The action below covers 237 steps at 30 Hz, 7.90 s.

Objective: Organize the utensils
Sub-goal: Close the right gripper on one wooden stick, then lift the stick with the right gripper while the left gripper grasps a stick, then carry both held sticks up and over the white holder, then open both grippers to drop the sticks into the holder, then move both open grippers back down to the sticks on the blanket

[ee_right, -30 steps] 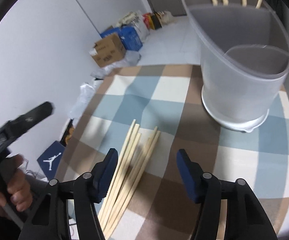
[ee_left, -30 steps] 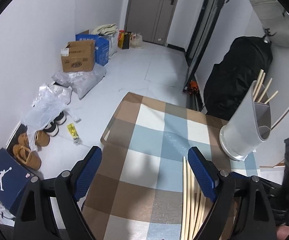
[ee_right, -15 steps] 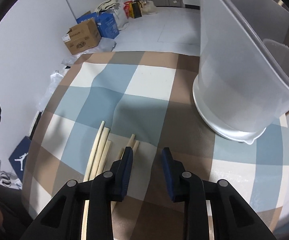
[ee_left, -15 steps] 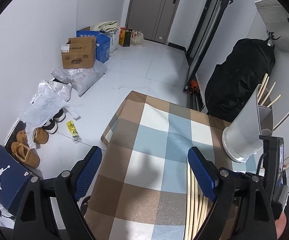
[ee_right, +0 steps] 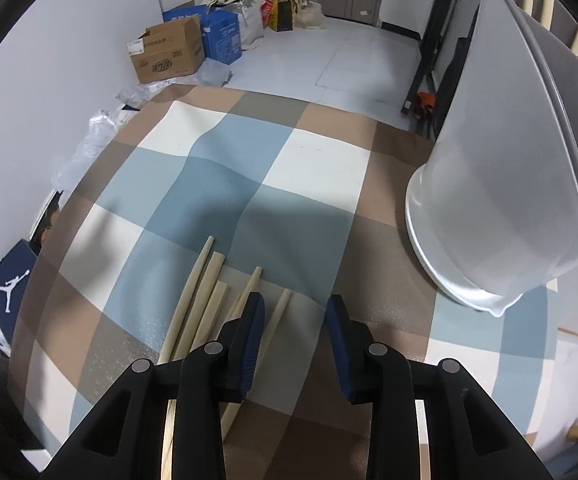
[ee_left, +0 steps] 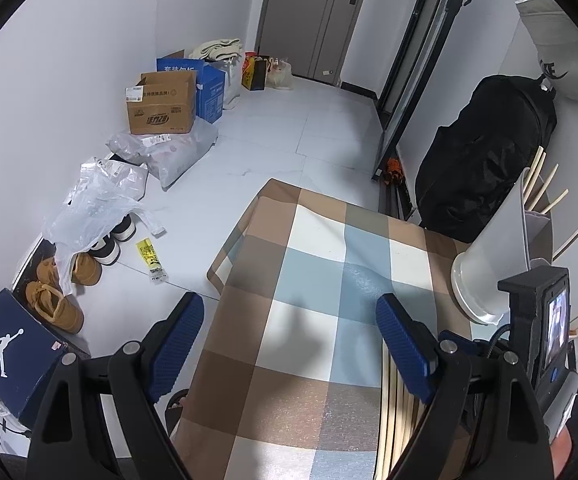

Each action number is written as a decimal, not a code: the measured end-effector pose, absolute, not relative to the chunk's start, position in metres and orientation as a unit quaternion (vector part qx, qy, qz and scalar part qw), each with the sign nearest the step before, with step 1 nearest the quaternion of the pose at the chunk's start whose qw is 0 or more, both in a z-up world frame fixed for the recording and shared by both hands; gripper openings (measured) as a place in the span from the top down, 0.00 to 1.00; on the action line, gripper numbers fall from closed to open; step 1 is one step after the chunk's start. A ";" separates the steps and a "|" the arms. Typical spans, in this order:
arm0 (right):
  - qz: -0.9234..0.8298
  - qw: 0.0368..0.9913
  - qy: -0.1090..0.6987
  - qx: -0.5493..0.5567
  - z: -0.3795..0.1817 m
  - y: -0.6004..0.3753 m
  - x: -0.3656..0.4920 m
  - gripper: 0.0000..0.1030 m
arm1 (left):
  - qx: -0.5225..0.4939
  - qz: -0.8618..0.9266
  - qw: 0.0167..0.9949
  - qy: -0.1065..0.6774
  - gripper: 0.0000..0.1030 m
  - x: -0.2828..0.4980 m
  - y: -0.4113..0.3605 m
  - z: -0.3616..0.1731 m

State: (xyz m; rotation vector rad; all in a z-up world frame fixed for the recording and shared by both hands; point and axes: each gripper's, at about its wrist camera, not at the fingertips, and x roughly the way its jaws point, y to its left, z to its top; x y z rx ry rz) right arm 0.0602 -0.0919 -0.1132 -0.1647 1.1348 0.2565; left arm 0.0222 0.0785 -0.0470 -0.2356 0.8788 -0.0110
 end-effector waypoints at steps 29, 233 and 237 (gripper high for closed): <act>0.202 0.878 0.427 0.079 -0.031 -0.151 0.028 0.96 | -0.010 -0.052 0.834 0.550 0.18 0.040 0.015 -0.107; 0.245 0.915 0.288 0.141 0.058 -0.219 -0.012 0.16 | -0.056 -0.073 0.949 0.301 0.22 -0.006 -0.010 0.031; 0.249 0.906 0.311 0.142 0.037 -0.208 -0.016 0.16 | -0.058 -0.048 0.947 0.313 0.21 -0.010 0.001 0.014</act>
